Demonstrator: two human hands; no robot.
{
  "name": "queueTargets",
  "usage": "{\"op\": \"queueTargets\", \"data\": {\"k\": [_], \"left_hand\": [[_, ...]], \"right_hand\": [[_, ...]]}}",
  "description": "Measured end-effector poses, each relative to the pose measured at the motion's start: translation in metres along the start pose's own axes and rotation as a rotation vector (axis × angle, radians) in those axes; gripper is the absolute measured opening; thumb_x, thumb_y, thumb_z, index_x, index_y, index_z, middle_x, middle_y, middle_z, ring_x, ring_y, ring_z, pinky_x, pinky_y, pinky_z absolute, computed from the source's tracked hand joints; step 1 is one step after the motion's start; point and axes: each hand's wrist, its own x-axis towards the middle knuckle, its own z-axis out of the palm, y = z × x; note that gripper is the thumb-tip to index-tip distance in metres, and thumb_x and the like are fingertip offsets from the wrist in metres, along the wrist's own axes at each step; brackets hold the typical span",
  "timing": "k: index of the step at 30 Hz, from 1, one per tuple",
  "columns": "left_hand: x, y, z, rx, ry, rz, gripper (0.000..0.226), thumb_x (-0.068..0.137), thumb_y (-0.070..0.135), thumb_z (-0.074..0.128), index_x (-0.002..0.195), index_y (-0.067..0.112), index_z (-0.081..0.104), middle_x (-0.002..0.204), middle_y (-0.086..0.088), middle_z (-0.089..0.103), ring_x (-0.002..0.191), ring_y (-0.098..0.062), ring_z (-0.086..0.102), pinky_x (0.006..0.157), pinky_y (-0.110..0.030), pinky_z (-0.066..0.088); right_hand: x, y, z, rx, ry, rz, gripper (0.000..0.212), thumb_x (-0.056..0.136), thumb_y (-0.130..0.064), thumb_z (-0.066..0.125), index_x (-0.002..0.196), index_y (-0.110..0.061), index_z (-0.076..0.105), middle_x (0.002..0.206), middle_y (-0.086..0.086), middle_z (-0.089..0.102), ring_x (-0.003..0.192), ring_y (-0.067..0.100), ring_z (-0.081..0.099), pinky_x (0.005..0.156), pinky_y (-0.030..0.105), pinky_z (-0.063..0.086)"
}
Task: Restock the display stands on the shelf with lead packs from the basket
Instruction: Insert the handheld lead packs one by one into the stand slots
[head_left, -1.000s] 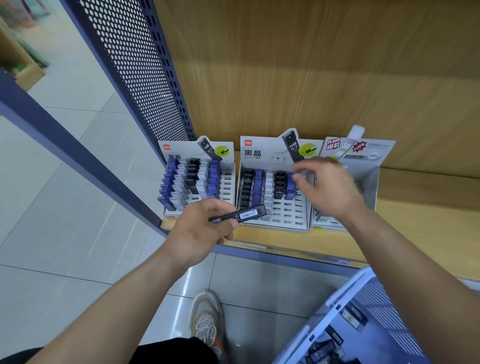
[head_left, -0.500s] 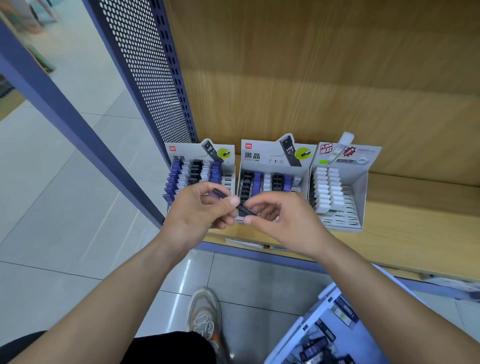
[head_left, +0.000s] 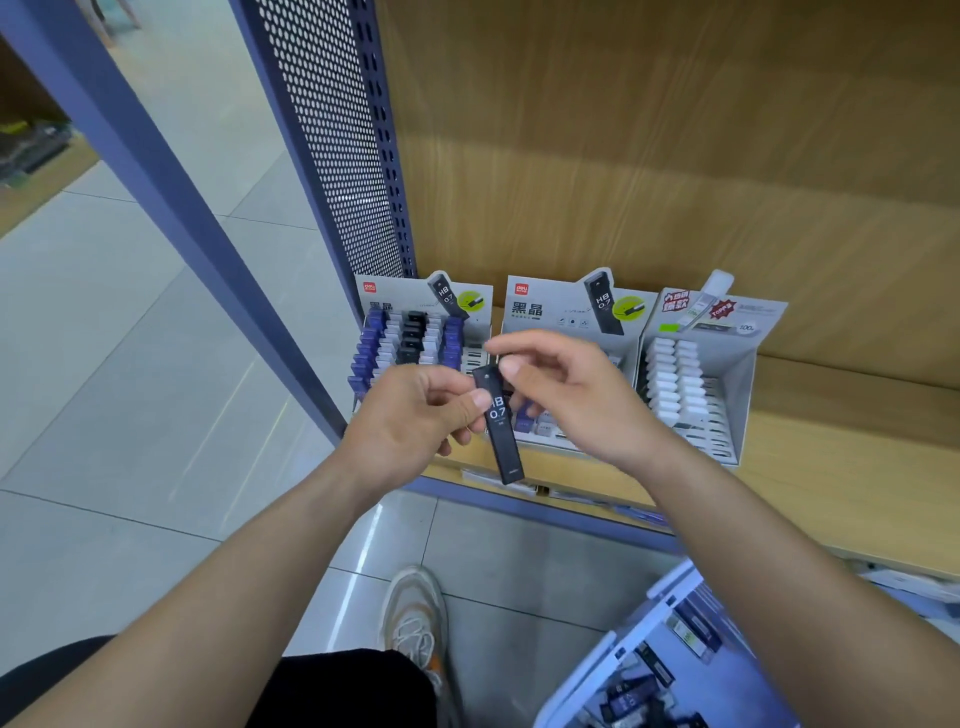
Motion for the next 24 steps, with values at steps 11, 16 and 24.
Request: {"op": "queueTargets", "data": {"k": [11, 16, 24], "left_hand": [[-0.006, -0.034, -0.021, 0.320, 0.031, -0.001, 0.010, 0.090, 0.036, 0.074, 0.094, 0.028, 0.075, 0.085, 0.014, 0.073, 0.078, -0.002, 0.065, 0.073, -0.023, 0.051], [-0.012, -0.052, -0.044, 0.892, -0.004, -0.148, 0.055, 0.093, 0.058, 0.059, 0.140, 0.029, 0.053, 0.134, 0.007, 0.057, 0.118, -0.018, 0.058, 0.095, -0.036, 0.051], [-0.013, -0.060, -0.058, 0.947, 0.007, -0.175, 0.054, 0.095, 0.055, 0.055, 0.143, 0.029, 0.048, 0.137, 0.005, 0.052, 0.124, -0.021, 0.053, 0.096, -0.038, 0.051]], "right_hand": [[0.029, 0.012, 0.010, -0.302, -0.130, -0.026, 0.006, 0.088, -0.018, 0.075, 0.091, -0.023, 0.075, 0.082, -0.002, 0.072, 0.074, 0.013, 0.067, 0.071, 0.033, 0.057], [0.062, 0.024, 0.028, -0.440, 0.066, -0.073, 0.011, 0.089, -0.019, 0.074, 0.099, -0.023, 0.073, 0.085, -0.012, 0.066, 0.075, 0.004, 0.062, 0.077, 0.023, 0.055], [0.134, 0.052, 0.070, -0.672, 0.027, -0.166, 0.020, 0.094, -0.017, 0.068, 0.114, -0.015, 0.071, 0.097, -0.003, 0.067, 0.083, 0.010, 0.060, 0.082, 0.027, 0.053]]}}
